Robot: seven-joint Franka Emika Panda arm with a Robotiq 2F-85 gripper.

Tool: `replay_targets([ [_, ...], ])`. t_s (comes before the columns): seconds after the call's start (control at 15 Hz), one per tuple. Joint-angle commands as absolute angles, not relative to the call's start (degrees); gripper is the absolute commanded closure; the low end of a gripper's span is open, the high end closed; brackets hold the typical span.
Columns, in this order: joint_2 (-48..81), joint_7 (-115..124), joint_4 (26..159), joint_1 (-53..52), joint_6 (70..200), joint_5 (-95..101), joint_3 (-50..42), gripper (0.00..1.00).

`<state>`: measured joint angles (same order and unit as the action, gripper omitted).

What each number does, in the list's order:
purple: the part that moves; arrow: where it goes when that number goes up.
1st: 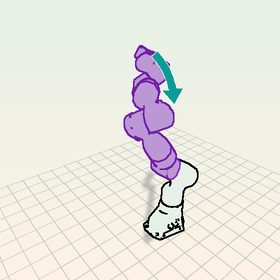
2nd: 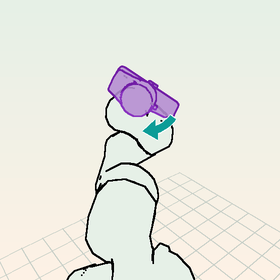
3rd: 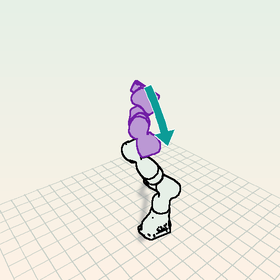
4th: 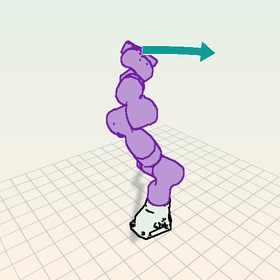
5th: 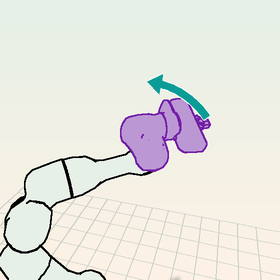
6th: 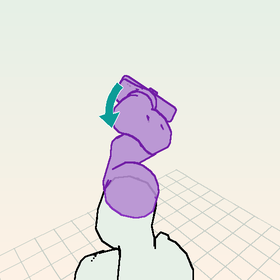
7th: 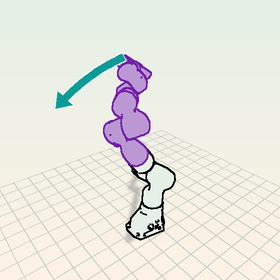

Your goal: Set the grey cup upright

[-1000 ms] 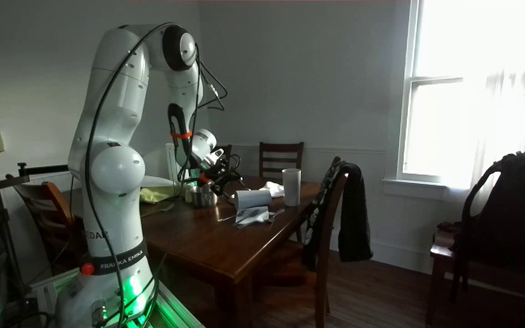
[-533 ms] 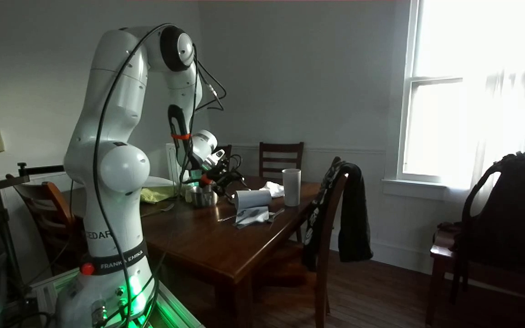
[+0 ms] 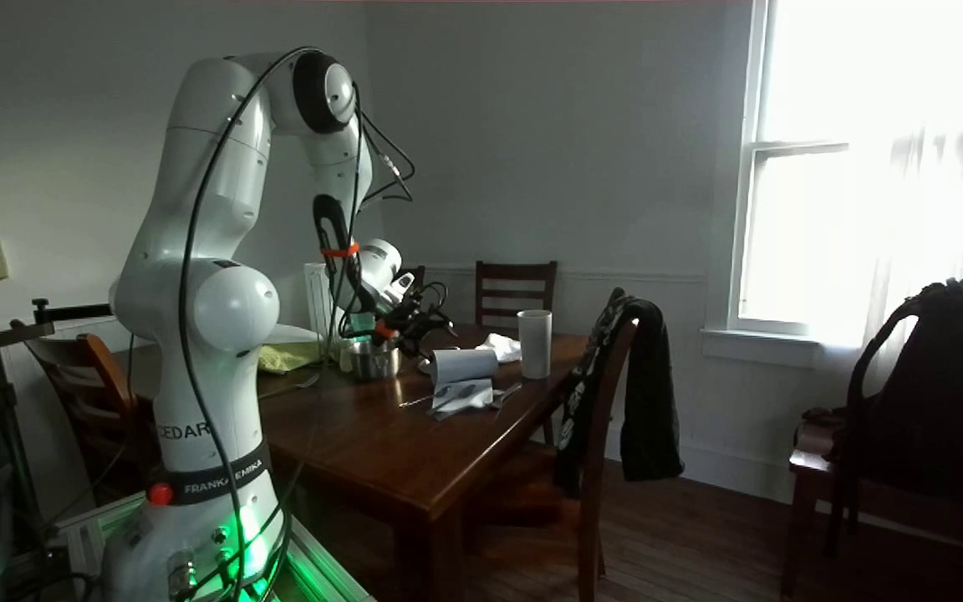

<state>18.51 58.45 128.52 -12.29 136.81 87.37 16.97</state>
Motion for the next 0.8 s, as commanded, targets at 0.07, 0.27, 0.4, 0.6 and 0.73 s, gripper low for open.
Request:
replay_targets([
  [0.07, 22.02, 63.20, 126.15, -13.29, 138.58, 92.96, 15.43, 0.11],
  [0.27, 23.78, 65.98, 125.22, -13.42, 138.27, 96.79, 15.31, 0.29],
  [0.4, 24.53, 67.09, 124.84, -13.41, 137.63, 99.15, 15.47, 0.41],
  [0.6, 24.83, 67.52, 124.45, -13.42, 136.99, 101.34, 15.89, 0.64],
  [0.73, 24.24, 66.97, 124.48, -13.61, 136.32, 101.89, 16.10, 0.78],
])
